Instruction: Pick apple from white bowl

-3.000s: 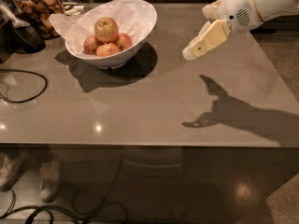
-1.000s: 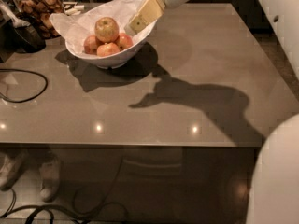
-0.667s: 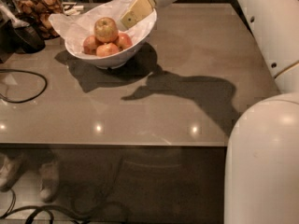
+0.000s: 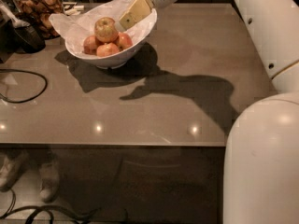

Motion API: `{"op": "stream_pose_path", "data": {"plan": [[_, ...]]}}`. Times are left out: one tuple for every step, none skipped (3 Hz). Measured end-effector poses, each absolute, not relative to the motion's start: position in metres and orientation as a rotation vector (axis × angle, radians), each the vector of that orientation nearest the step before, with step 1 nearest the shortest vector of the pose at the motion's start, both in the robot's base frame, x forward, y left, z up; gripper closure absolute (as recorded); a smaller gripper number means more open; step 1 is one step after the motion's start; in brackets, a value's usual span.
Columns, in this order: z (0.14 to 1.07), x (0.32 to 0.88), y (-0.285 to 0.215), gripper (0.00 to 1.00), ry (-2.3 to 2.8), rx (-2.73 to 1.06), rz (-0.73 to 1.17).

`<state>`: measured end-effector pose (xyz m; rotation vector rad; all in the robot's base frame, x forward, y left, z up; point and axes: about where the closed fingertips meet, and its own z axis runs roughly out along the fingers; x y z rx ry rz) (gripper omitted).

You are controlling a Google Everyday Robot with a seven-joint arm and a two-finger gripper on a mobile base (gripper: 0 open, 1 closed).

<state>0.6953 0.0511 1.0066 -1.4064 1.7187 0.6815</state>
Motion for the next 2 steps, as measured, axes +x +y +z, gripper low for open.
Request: {"op": "stream_pose_path", "data": {"plan": [[1.0042, 0.7046, 0.074, 0.0, 1.66, -1.433, 0.719], [1.0034, 0.7066, 0.0749, 0.0, 1.66, -1.429, 0.719]]}}
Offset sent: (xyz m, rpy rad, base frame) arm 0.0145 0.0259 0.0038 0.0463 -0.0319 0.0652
